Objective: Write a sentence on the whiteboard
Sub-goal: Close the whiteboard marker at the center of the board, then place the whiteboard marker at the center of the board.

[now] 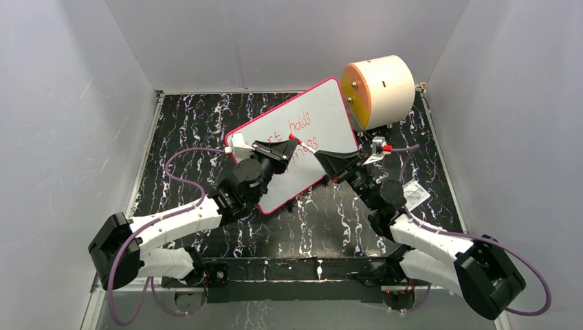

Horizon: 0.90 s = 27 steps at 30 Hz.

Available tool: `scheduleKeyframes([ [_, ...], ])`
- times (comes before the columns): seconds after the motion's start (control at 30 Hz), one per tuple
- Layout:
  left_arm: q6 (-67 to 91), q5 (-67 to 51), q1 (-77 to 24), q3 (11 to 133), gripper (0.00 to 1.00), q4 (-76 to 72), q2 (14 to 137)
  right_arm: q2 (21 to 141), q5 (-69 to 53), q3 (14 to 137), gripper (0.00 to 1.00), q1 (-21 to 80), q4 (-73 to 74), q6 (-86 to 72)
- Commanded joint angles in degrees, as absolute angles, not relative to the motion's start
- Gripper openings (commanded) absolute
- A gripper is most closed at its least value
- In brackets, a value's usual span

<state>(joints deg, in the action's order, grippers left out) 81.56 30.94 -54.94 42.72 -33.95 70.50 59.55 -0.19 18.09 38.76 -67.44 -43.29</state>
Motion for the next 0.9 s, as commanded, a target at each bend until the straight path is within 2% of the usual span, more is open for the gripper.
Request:
scheduleKeyframes([
  [0.0,75.79,21.97,-60.08,41.47,0.03,-27.0,67.38,54.32,2.93,19.32,0.0,39.16,-62.12,-36.77],
  [0.2,67.2,28.86,-60.03,42.74,0.3,-19.6,62.39,46.82,6.84,18.8,0.0,38.96,-50.5,-32.85],
  [0.4,55.6,33.03,-59.94,45.04,0.52,-12.05,59.04,40.63,11.63,18.6,0.0,38.86,-37.14,-31.08],
  [0.7,36.42,41.92,-59.94,52.25,0.76,8.28,57.07,34.95,20.2,20.16,0.0,38.85,-10.23,-29.15],
  [0.87,30.64,46.42,-59.86,53.24,0.87,15.35,55.38,33.63,25.25,16.27,0.0,38.85,-4.63,-32.6],
])
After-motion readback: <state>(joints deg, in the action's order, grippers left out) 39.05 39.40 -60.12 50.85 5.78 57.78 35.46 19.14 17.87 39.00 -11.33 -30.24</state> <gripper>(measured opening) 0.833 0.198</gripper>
